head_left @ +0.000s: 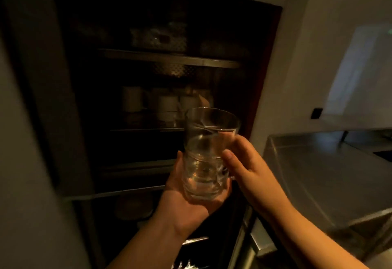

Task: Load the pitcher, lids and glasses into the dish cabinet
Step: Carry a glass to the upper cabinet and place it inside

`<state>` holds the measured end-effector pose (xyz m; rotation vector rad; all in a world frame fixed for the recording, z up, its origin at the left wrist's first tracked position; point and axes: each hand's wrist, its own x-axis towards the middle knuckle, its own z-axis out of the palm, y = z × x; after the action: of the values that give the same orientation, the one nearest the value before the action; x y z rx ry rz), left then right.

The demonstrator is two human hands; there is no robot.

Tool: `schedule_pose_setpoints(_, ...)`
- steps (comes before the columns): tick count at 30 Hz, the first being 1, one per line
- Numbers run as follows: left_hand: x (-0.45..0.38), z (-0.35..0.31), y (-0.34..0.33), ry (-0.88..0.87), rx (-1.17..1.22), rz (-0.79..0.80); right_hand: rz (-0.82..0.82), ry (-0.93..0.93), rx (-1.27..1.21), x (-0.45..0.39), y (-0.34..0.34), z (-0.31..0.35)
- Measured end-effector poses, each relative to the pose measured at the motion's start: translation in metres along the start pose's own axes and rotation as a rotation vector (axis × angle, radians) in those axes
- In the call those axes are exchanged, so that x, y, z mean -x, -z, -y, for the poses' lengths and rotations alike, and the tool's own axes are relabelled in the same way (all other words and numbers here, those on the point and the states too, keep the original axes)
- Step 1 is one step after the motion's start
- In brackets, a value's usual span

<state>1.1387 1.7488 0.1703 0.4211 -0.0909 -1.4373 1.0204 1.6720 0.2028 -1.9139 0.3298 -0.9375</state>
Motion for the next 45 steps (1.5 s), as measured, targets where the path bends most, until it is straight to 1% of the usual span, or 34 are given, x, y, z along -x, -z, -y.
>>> schedule_pose_setpoints(3, 0.020, -0.023, 0.015, -0.116, 0.013, -0.006, 0.039, -0.051, -0.119, -0.010, -0.040, 0.002)
schedule_pose_setpoints(6, 0.034, -0.039, 0.029, -0.227, 0.025, -0.060, 0.109, -0.138, -0.238, -0.023, -0.069, -0.003)
schedule_pose_setpoints(9, 0.043, -0.051, 0.040, -0.280, 0.042, -0.087, 0.172, -0.167, -0.327, -0.037, -0.090, -0.007)
schedule_pose_setpoints(11, 0.049, -0.056, 0.045, -0.303, 0.061, -0.092, 0.220, -0.182, -0.445, -0.042, -0.102, -0.012)
schedule_pose_setpoints(13, 0.055, -0.061, 0.051, -0.334, 0.120, -0.067, 0.265, -0.244, -0.605, -0.046, -0.114, -0.018)
schedule_pose_setpoints(15, 0.062, -0.065, 0.058, -0.382, 0.185, -0.064, 0.238, -0.407, -0.799, -0.048, -0.125, -0.027)
schedule_pose_setpoints(18, 0.075, -0.067, 0.066, -0.478, 0.237, -0.110, 0.115, -0.717, -1.119, -0.049, -0.138, -0.048)
schedule_pose_setpoints(20, 0.084, -0.066, 0.071, -0.528, 0.273, -0.160, 0.029, -0.885, -1.278, -0.047, -0.145, -0.062)
schedule_pose_setpoints(22, 0.092, -0.063, 0.073, -0.576, 0.306, -0.197, -0.021, -0.985, -1.319, -0.044, -0.153, -0.077)
schedule_pose_setpoints(26, 0.109, -0.048, 0.076, -0.651, 0.339, -0.221, -0.073, -1.107, -1.343, -0.035, -0.167, -0.095)
schedule_pose_setpoints(29, 0.122, -0.037, 0.078, -0.678, 0.364, -0.242, -0.121, -1.143, -1.355, -0.032, -0.173, -0.103)
schedule_pose_setpoints(34, 0.144, -0.020, 0.079, -0.689, 0.385, -0.287, -0.216, -1.136, -1.344, -0.026, -0.188, -0.108)
schedule_pose_setpoints(40, 0.170, -0.012, 0.080, -0.675, 0.417, -0.264, -0.345, -1.102, -1.444, -0.034, -0.197, -0.112)
schedule_pose_setpoints(45, 0.188, -0.009, 0.086, -0.695, 0.368, -0.269, -0.371, -1.076, -1.511, -0.028, -0.196, -0.114)
